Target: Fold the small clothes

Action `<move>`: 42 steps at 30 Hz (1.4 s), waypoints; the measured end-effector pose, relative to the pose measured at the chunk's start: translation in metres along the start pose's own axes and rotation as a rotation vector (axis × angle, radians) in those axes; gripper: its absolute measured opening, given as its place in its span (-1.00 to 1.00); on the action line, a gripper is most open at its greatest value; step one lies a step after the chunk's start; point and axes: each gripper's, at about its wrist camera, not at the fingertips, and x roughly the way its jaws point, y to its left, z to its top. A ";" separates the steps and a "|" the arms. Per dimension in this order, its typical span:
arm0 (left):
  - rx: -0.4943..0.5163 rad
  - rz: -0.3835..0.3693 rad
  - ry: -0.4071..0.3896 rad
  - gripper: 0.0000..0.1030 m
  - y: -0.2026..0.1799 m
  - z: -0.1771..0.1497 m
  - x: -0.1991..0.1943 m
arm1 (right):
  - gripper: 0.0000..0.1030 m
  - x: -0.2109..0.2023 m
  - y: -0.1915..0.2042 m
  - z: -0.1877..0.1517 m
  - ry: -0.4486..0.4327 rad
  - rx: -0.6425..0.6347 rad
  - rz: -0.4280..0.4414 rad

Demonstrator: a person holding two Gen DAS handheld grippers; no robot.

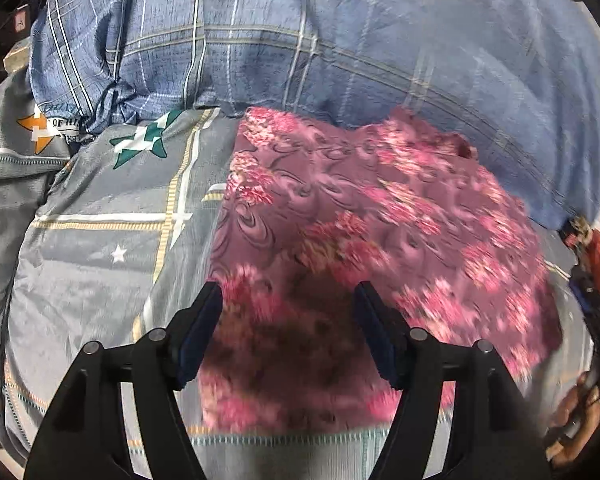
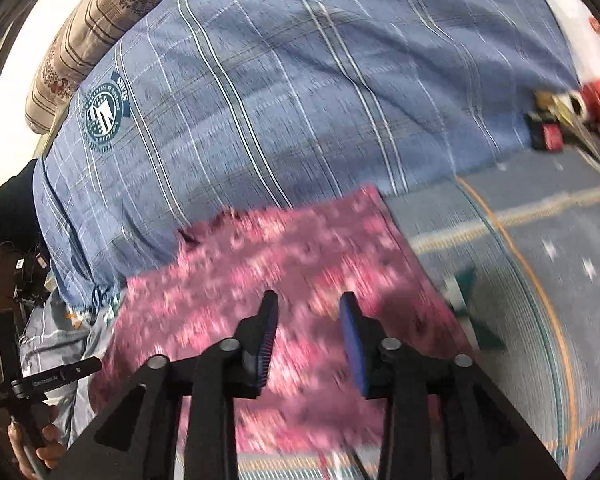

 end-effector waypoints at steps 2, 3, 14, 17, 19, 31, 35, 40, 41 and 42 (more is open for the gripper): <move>-0.013 0.031 0.029 0.31 -0.001 0.004 0.018 | -0.31 0.015 0.007 0.009 0.000 -0.003 -0.004; -0.014 0.046 0.043 0.31 -0.002 0.004 0.026 | -0.31 0.020 0.008 0.010 0.008 -0.006 -0.013; -0.149 0.047 0.019 1.00 0.029 -0.012 0.053 | 0.24 0.079 0.018 -0.018 0.137 -0.213 -0.150; -0.126 0.066 -0.001 1.00 0.026 -0.015 0.052 | 0.30 0.081 0.023 -0.021 0.141 -0.265 -0.165; -0.145 0.049 0.005 1.00 0.030 -0.016 0.052 | 0.30 0.079 0.023 -0.020 0.144 -0.260 -0.166; -0.144 0.033 -0.006 1.00 0.032 -0.020 0.051 | 0.48 0.078 0.019 -0.022 0.151 -0.320 -0.254; -0.135 -0.017 0.051 1.00 0.046 -0.015 0.046 | 0.48 0.070 0.033 -0.026 0.166 -0.348 -0.308; -0.148 -0.036 0.045 1.00 0.079 -0.016 0.022 | 0.48 0.052 0.046 -0.035 0.158 -0.312 -0.255; -0.144 -0.028 0.032 1.00 0.085 -0.016 0.016 | 0.48 0.049 0.048 -0.038 0.154 -0.306 -0.243; -0.139 -0.023 0.022 1.00 0.090 -0.016 0.011 | 0.48 0.046 0.049 -0.041 0.155 -0.299 -0.231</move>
